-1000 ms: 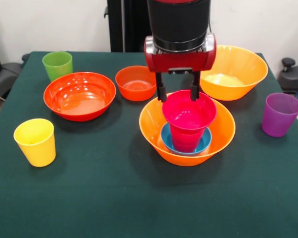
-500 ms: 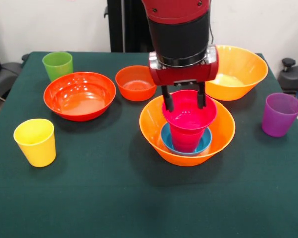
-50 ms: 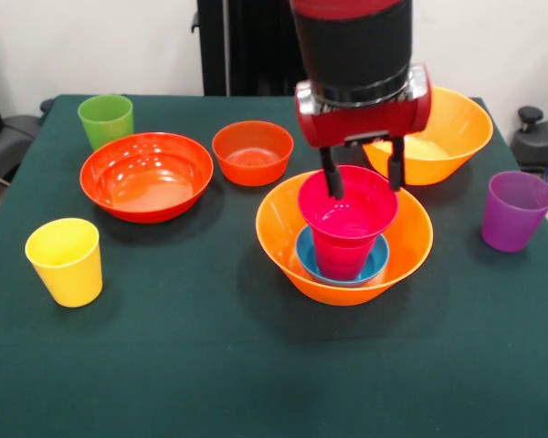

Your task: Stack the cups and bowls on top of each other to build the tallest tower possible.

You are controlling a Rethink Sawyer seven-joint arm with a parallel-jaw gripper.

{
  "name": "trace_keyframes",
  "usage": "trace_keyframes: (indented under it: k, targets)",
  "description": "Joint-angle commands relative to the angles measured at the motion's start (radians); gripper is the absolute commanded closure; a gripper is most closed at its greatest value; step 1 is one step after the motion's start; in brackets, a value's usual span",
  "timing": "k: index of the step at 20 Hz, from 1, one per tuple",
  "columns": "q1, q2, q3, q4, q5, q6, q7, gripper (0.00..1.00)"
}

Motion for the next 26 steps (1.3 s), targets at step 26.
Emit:
trace_keyframes:
  k: [26]
  targets:
    - [-0.113,-0.052,0.062,-0.037,-0.151,0.096,-0.4,0.0]
